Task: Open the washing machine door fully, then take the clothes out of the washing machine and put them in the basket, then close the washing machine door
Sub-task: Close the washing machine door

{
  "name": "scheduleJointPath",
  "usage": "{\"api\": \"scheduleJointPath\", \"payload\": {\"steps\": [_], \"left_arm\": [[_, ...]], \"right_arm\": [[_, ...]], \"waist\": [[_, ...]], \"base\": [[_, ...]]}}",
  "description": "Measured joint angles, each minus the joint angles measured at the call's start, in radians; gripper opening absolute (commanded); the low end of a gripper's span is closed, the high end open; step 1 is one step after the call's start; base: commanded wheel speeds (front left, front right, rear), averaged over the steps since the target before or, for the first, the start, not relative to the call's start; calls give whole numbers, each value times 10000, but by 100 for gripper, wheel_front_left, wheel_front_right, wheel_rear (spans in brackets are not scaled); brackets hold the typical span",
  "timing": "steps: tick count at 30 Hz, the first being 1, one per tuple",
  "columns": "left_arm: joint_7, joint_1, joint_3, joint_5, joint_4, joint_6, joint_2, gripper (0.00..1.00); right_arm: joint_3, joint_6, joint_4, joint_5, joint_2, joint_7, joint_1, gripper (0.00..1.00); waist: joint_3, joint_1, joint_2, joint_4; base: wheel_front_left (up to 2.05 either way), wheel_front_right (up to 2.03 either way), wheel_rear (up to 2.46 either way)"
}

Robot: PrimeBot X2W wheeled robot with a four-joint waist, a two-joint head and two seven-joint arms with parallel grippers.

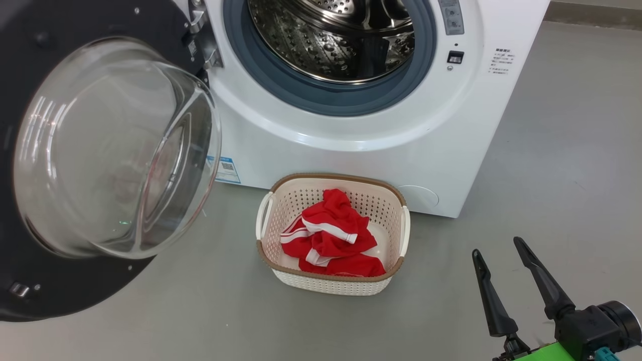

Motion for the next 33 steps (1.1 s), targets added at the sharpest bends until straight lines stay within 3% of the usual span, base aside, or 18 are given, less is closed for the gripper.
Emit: {"api": "scheduleJointPath", "payload": {"steps": [10, 21, 33], "left_arm": [[481, 121, 35, -387, -481, -182, -617, 0], [1177, 1183, 146, -991, -2136, -155, -1417, 0], [1781, 2283, 94, -1383, -4577, 570, -2429, 0]], "right_arm": [[-19, 0, -23, 15, 0, 0, -3, 100], [-48, 0, -58, 46, 0, 0, -4, 100], [-58, 0, -71, 132, 0, 0, -50, 100]], "waist": [[24, 0, 0, 156], [1, 0, 0, 223], [88, 0, 0, 194]], "base": [[0, 0, 0], [0, 0, 0], [0, 0, 0]]}}
